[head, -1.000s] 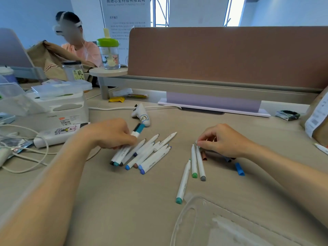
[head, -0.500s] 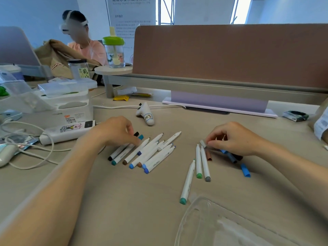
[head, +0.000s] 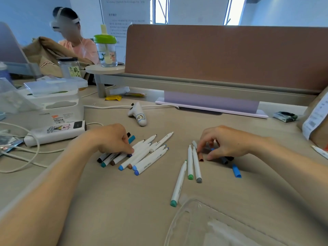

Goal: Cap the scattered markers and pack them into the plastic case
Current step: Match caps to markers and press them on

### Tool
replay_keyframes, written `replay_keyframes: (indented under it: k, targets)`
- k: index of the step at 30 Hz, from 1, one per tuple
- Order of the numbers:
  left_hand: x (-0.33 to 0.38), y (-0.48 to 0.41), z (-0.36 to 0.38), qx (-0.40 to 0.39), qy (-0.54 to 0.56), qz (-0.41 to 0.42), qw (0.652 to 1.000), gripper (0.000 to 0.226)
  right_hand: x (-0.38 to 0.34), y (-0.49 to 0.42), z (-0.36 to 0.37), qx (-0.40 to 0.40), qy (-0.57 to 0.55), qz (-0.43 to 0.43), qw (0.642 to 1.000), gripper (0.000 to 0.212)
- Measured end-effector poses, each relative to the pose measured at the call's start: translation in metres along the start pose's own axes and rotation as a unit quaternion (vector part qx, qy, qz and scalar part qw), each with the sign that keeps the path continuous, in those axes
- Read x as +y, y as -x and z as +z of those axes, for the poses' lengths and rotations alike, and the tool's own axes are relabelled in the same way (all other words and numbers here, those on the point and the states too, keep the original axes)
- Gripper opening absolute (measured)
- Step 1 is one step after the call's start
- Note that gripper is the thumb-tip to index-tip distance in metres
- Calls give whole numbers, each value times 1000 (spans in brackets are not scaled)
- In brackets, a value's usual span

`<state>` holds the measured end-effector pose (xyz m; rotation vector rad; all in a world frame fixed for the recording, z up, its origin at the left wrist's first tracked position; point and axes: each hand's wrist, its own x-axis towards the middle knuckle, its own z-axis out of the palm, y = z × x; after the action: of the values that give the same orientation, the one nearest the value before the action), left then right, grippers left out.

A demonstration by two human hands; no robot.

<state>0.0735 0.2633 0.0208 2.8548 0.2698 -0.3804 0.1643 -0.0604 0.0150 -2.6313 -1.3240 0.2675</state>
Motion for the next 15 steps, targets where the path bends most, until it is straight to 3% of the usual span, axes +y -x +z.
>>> replay_keyframes:
  k: [5, 9, 15]
  targets:
    - [-4, -5, 3, -26, 35, 13, 999, 40, 22, 16, -33, 44, -12, 81, 996, 11]
    - [-1, -6, 4, -21, 43, 16, 999, 38, 32, 31, -34, -8, -20, 140, 990, 9]
    - [15, 4, 2, 37, 125, 64, 989, 40, 30, 32, -13, -21, 1, 153, 988, 9]
